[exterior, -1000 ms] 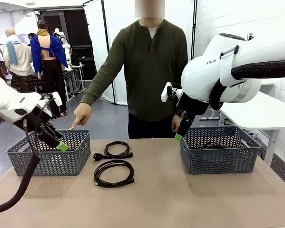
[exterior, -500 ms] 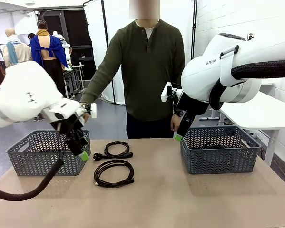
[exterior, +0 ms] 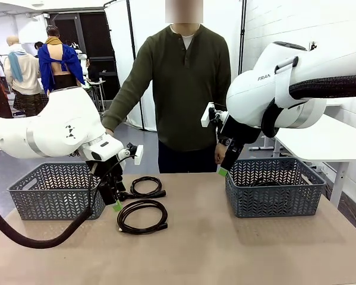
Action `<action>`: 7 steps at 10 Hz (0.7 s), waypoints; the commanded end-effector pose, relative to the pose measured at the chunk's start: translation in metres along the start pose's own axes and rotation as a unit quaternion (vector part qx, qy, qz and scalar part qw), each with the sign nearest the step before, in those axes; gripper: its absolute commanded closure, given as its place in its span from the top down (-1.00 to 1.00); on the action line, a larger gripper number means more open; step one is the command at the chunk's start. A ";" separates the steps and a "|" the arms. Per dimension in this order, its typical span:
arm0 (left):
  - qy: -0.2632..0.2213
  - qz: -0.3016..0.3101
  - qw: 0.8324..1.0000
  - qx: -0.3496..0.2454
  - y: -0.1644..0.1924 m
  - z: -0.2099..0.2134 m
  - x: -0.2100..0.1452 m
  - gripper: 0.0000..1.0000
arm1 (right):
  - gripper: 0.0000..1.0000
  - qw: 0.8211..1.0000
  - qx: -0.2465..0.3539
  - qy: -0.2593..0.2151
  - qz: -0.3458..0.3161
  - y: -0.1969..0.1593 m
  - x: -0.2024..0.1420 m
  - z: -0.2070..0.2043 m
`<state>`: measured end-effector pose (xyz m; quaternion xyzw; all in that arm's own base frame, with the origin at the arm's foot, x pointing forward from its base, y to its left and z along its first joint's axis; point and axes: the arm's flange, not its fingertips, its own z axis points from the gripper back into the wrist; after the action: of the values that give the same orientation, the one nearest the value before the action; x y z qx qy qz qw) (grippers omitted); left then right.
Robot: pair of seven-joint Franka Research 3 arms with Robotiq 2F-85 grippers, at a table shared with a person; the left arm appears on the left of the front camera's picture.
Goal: Organize the cables according to human instructions.
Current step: Pick up a bundle of cables and place it in the basket indicated by the human.
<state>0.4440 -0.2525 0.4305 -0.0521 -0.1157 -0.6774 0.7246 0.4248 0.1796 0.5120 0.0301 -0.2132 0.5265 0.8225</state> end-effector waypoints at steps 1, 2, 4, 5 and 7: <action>-0.002 0.000 1.000 0.001 -0.001 0.002 0.002 1.00 | 1.00 1.000 0.000 0.001 -0.002 0.000 -0.001 -0.001; -0.002 0.000 1.000 0.001 -0.001 0.002 0.002 1.00 | 1.00 1.000 0.000 0.001 -0.002 0.000 -0.001 -0.001; -0.002 0.000 1.000 0.001 -0.001 0.002 0.002 1.00 | 1.00 1.000 0.000 0.001 -0.002 0.000 -0.001 -0.001; -0.002 0.000 1.000 0.001 -0.001 0.002 0.002 1.00 | 1.00 1.000 0.000 0.001 -0.002 0.000 -0.001 -0.001; 0.001 -0.003 1.000 0.000 -0.002 -0.001 0.003 1.00 | 1.00 1.000 0.000 0.001 -0.002 0.000 -0.001 -0.001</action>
<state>0.4420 -0.2561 0.4301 -0.0513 -0.1149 -0.6796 0.7227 0.4248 0.1795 0.5120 0.0301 -0.2132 0.5265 0.8225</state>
